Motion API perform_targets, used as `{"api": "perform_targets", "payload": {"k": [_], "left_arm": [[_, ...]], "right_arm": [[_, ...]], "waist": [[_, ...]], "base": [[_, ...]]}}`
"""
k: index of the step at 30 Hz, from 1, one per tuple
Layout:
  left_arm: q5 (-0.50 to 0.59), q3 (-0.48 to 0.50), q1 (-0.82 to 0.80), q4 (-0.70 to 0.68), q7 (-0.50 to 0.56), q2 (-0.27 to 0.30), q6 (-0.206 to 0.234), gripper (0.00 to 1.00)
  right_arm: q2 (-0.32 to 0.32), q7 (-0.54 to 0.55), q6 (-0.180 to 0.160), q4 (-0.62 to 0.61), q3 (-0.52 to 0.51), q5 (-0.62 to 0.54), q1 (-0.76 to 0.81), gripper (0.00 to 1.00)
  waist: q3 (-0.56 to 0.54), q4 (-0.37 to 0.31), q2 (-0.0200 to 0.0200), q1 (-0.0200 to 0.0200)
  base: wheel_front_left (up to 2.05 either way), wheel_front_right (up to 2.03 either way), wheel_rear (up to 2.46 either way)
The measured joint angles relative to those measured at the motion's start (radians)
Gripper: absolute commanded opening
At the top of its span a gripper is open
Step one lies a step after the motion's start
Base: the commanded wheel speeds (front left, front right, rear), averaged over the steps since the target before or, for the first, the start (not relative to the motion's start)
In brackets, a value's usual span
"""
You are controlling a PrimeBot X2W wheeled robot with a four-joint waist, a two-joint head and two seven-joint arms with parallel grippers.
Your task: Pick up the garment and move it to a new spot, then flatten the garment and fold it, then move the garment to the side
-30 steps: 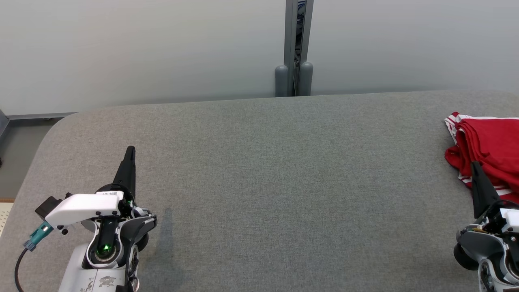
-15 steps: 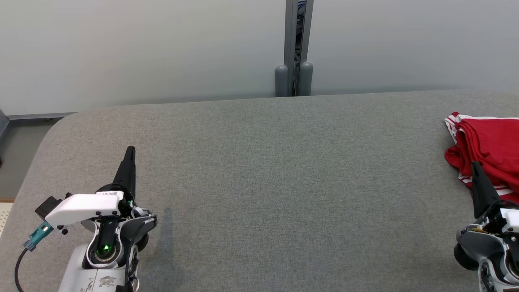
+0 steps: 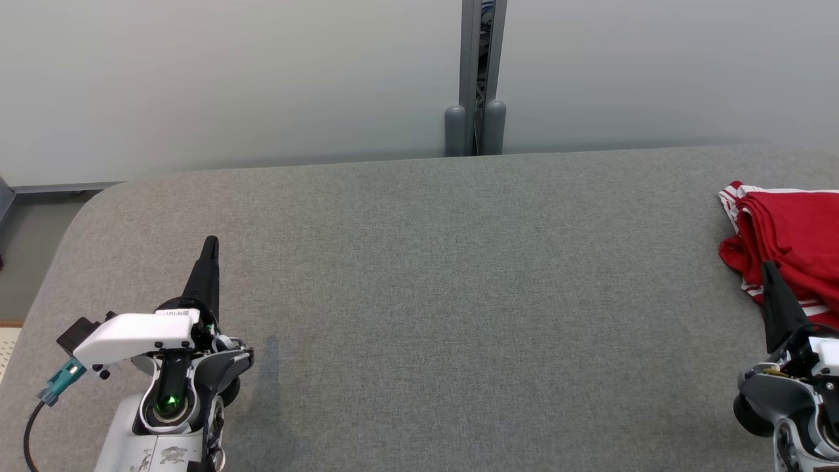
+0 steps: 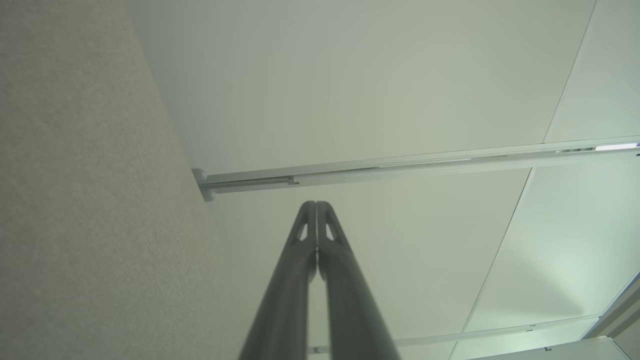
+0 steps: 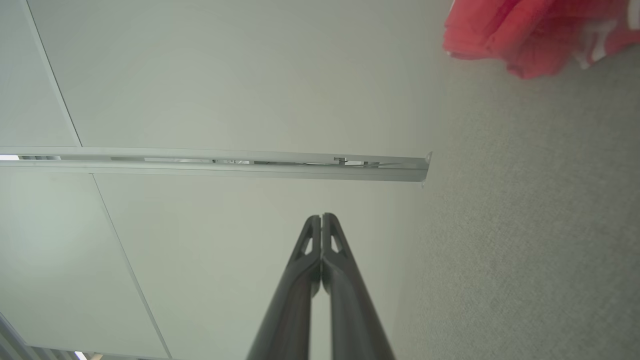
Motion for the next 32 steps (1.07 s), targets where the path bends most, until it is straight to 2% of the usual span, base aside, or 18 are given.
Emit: {"api": "perform_targets", "payload": {"k": [32], "left_arm": [[0.000, 0.000, 0.000, 0.000, 0.000, 0.000, 0.000, 0.00]], "right_arm": [[0.003, 0.002, 0.000, 0.000, -0.004, -0.007, -0.002, 0.00]], "waist": [[0.000, 0.000, 0.0000, 0.0000]], "base": [[0.00, 0.00, 0.00]]}}
